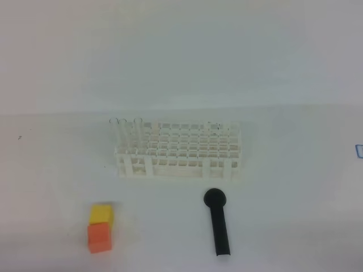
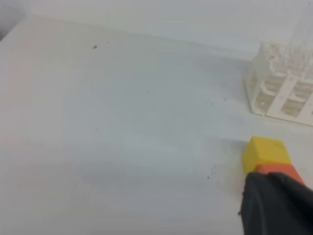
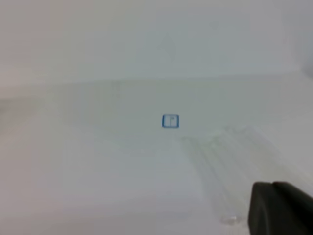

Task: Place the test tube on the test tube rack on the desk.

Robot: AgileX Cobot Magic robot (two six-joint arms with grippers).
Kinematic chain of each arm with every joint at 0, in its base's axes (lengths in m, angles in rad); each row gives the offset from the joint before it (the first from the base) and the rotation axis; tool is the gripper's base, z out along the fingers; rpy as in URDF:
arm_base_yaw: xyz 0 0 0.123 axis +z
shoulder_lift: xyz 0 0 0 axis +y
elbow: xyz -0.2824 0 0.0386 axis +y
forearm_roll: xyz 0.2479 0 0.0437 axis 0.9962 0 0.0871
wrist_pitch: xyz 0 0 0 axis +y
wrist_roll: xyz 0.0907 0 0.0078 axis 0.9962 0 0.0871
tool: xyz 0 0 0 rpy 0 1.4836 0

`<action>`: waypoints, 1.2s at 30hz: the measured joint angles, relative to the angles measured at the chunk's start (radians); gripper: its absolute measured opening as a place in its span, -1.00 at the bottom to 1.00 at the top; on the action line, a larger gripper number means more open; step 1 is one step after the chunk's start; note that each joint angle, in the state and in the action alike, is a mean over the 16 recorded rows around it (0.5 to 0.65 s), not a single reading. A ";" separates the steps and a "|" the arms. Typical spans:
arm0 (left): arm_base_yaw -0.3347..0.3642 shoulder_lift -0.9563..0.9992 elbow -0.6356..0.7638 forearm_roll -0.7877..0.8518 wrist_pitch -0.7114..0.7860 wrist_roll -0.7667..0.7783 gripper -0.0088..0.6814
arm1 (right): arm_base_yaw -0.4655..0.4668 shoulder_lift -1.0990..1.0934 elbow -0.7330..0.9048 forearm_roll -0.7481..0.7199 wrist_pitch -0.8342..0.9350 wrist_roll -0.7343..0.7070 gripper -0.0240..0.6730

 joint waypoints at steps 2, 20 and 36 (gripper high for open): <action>0.001 0.000 0.000 -0.004 0.000 -0.001 -0.98 | 0.000 0.000 0.001 0.034 0.035 -0.043 -0.94; 0.022 0.001 0.000 -0.004 -0.011 -0.007 -0.98 | 0.000 0.000 -0.001 0.175 0.154 -0.216 -0.94; 0.024 0.002 0.000 -0.004 -0.015 -0.008 -0.98 | 0.000 0.000 -0.002 0.181 0.156 -0.218 -0.94</action>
